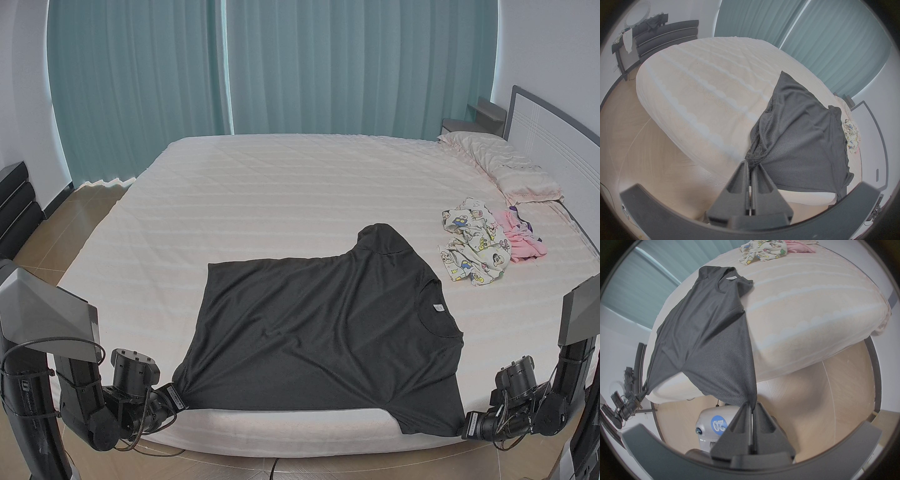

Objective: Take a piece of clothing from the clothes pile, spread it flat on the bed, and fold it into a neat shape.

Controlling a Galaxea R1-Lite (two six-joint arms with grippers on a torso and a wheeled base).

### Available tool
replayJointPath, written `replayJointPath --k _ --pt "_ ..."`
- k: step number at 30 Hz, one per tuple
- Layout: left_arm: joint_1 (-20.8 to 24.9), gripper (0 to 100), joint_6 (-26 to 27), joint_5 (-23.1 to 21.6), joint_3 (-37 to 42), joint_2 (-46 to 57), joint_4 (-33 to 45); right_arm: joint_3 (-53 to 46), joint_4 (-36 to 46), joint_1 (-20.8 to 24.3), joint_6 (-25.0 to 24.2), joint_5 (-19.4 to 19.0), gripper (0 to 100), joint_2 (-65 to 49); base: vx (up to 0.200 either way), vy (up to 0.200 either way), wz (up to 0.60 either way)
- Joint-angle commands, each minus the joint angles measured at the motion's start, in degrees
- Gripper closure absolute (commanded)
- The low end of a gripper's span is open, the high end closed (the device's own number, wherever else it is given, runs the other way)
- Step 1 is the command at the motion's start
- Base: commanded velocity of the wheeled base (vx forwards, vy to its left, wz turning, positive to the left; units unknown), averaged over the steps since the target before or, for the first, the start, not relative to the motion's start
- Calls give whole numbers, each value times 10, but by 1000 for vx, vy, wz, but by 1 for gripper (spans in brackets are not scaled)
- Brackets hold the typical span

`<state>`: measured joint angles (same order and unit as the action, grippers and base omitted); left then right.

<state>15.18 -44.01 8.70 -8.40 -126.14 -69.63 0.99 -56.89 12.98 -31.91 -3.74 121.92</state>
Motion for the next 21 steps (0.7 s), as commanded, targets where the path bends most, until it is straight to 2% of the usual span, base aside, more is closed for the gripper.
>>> replayJointPath --k 1,7,12,15,21 --pt "-1 100 5 3 8 1 -1 -10 27 45 -4 17 100 -35 0 0 0" --pt "-5 100 26 3 17 1 -1 -10 57 90 -16 45 100 -46 0 0 0" --pt "-16 100 44 8 20 1 -1 -10 71 119 -41 53 100 -49 0 0 0" --pt "-39 100 62 25 15 -1 -2 -10 89 147 -50 59 100 -49 0 0 0" --pt "-59 100 65 24 11 1 -12 -10 91 174 -70 59 100 -56 0 0 0"
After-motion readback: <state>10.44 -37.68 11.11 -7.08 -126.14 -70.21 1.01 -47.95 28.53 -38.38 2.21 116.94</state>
